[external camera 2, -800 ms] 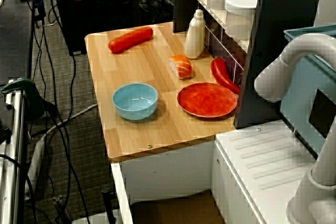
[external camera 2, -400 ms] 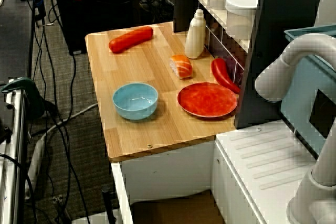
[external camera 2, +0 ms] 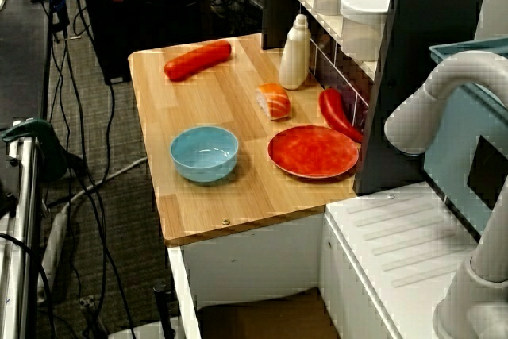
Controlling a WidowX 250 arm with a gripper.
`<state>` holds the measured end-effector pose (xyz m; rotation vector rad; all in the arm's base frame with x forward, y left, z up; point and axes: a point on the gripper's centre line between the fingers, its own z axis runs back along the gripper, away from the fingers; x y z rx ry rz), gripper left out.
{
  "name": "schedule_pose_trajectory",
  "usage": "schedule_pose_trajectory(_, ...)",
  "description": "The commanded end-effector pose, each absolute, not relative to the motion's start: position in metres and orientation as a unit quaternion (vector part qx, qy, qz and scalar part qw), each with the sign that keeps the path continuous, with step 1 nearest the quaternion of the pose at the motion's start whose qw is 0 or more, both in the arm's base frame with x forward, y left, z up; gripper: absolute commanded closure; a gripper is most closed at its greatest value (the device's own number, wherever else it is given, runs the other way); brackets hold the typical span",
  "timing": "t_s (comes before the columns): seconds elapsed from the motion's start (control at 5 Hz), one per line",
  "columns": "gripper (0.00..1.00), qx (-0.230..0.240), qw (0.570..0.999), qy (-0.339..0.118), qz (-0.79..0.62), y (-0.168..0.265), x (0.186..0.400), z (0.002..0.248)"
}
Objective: Push into sink
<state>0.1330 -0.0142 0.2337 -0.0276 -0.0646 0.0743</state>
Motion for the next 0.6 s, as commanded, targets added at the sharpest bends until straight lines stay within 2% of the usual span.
schedule_pose_trajectory(0.0,0.0,0.04,0.996,-0.032,0.069,-0.006,0.187,0.195)
schedule_pose_trajectory(0.2,0.0,0.064,0.994,-0.03,0.085,-0.003,0.221,0.172)
schedule_pose_trajectory(0.4,0.0,0.109,0.988,-0.037,0.107,0.017,0.246,0.143)
